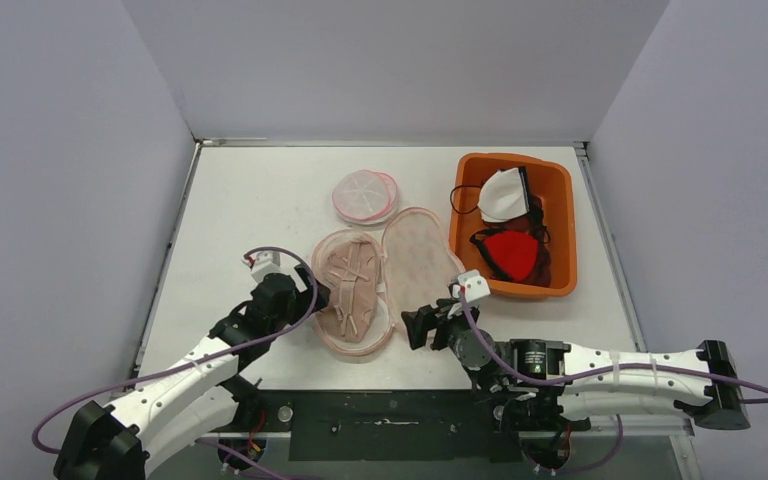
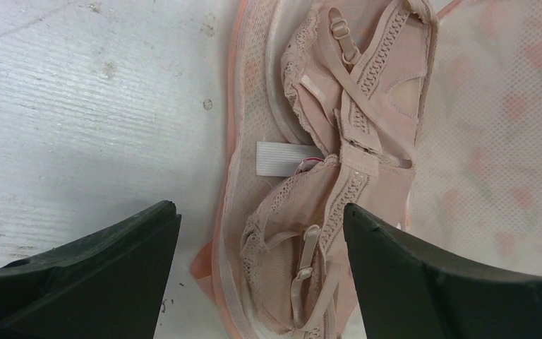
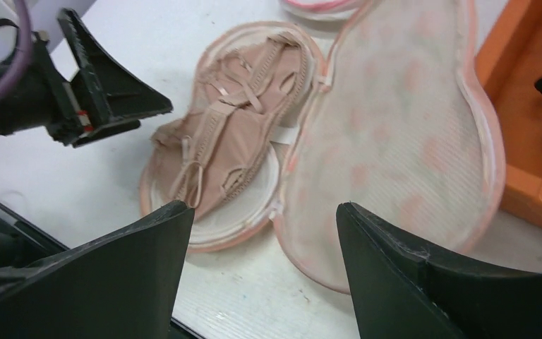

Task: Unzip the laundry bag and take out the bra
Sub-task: Open the laundry bag at the center of the board, then pick up the bra from the laundry bag.

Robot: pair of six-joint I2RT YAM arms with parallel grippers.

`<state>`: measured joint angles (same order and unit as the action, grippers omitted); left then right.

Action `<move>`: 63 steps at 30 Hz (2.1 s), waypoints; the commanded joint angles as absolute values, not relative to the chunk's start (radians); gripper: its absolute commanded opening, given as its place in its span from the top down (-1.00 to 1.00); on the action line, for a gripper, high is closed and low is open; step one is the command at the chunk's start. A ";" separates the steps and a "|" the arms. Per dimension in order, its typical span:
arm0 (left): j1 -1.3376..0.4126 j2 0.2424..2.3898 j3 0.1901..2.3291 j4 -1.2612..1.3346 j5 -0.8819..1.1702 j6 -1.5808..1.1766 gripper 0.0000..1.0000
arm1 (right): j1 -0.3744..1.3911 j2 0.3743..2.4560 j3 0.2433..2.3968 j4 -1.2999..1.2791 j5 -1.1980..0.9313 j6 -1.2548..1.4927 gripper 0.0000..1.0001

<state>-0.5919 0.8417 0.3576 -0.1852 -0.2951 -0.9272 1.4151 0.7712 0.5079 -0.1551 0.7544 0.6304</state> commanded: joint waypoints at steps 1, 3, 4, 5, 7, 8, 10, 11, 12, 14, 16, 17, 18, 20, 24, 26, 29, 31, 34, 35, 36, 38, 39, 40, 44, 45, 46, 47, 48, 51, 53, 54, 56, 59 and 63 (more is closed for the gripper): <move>-0.582 0.800 0.377 -0.170 -0.302 -0.926 -0.68 | 1.432 0.852 0.621 -0.136 0.750 0.533 -0.51; -0.580 0.768 0.376 -0.194 -0.310 -0.928 -0.68 | 1.433 0.888 0.650 -0.124 0.751 0.524 -0.51; -0.579 0.753 0.376 -0.208 -0.312 -0.930 -0.68 | 1.434 0.901 0.664 -0.115 0.752 0.512 -0.51; -0.578 0.737 0.376 -0.220 -0.313 -0.932 -0.68 | 1.434 0.913 0.673 -0.097 0.749 0.499 -0.51; -0.576 0.709 0.372 -0.240 -0.312 -0.937 -0.68 | 1.430 0.947 0.677 -0.043 0.723 0.465 -0.51; -0.576 0.696 0.370 -0.245 -0.310 -0.941 -0.68 | 1.423 0.973 0.682 -0.022 0.696 0.453 -0.51; -0.575 0.678 0.365 -0.251 -0.302 -0.945 -0.68 | 1.394 1.044 0.687 0.011 0.648 0.444 -0.47; -0.574 0.670 0.363 -0.254 -0.296 -0.948 -0.68 | 1.367 1.081 0.682 0.038 0.610 0.447 -0.41; -0.574 0.664 0.360 -0.257 -0.290 -0.951 -0.68 | 1.329 1.115 0.672 0.067 0.555 0.456 -0.34; -0.574 0.647 0.351 -0.258 -0.277 -0.955 -0.68 | 1.252 1.168 0.630 0.156 0.434 0.477 -0.16; -0.574 0.632 0.343 -0.261 -0.266 -0.959 -0.68 | 1.213 1.236 0.607 0.240 0.366 0.480 -0.05; -0.574 0.624 0.338 -0.261 -0.260 -0.959 -0.68 | 1.211 1.257 0.606 0.259 0.350 0.476 0.00; -0.574 0.617 0.333 -0.261 -0.255 -0.960 -0.68 | 1.210 1.295 0.605 0.282 0.334 0.469 0.02; -0.572 0.607 0.323 -0.253 -0.241 -0.961 -0.68 | 1.209 1.338 0.589 0.338 0.294 0.462 0.05; -0.571 0.609 0.307 -0.224 -0.222 -0.963 -0.67 | 1.199 1.428 0.572 0.380 0.262 0.474 0.12; -0.571 0.613 0.315 -0.221 -0.214 -0.961 -0.66 | 1.197 1.464 0.561 0.392 0.253 0.490 0.17; -0.569 0.609 0.342 -0.225 -0.205 -0.948 -0.61 | 1.198 1.492 0.527 0.418 0.236 0.518 0.20; -0.569 0.602 0.364 -0.227 -0.199 -0.936 -0.58 | 1.202 1.506 0.507 0.436 0.220 0.536 0.22; -0.569 0.603 0.393 -0.217 -0.176 -0.920 -0.53 | 1.214 1.530 0.489 0.454 0.204 0.557 0.25; -0.569 0.608 0.403 -0.208 -0.164 -0.915 -0.50 | 1.222 1.542 0.487 0.457 0.203 0.560 0.25; -0.569 0.617 0.410 -0.200 -0.151 -0.911 -0.48 | 1.232 1.548 0.487 0.457 0.204 0.563 0.26; -0.569 0.632 0.429 -0.191 -0.135 -0.904 -0.43 | 1.258 1.558 0.490 0.449 0.220 0.567 0.26; -0.570 0.640 0.439 -0.189 -0.125 -0.900 -0.42 | 1.273 1.556 0.493 0.440 0.231 0.566 0.26; -0.570 0.647 0.447 -0.189 -0.116 -0.897 -0.41 | 1.288 1.549 0.500 0.424 0.253 0.566 0.25; -0.571 0.652 0.473 -0.189 -0.099 -0.884 -0.37 | 1.306 1.472 0.526 0.337 0.301 0.579 0.13; -0.571 0.653 0.479 -0.190 -0.094 -0.880 -0.36 | 1.304 1.440 0.532 0.313 0.318 0.580 0.06; -0.571 0.655 0.486 -0.189 -0.089 -0.876 -0.35 | 1.302 1.407 0.540 0.285 0.332 0.579 -0.01; -0.571 0.662 0.493 -0.183 -0.079 -0.871 -0.34 | 1.297 1.377 0.551 0.259 0.342 0.574 -0.08; -0.571 0.672 0.501 -0.176 -0.066 -0.868 -0.32 | 1.291 1.346 0.563 0.229 0.352 0.571 -0.17; -0.573 0.728 0.527 -0.138 -0.019 -0.857 -0.25 | 1.258 1.263 0.602 0.149 0.371 0.578 -0.42; -0.578 0.778 0.538 -0.107 -0.001 -0.854 -0.14 | 1.219 1.231 0.617 0.132 0.354 0.608 -0.53; -0.579 0.802 0.538 -0.091 0.000 -0.854 -0.04 | 1.188 1.221 0.623 0.135 0.327 0.626 -0.60; -0.580 0.845 0.525 -0.053 0.024 -0.858 0.13 | 1.106 1.226 0.636 0.146 0.245 0.688 -0.72; -0.580 0.896 0.489 -0.015 0.019 -0.869 0.35 | 1.003 1.270 0.637 0.227 0.084 0.779 -0.76; -0.580 0.962 0.458 0.052 0.008 -0.875 0.49 | 0.944 1.326 0.641 0.327 0.008 0.845 -0.75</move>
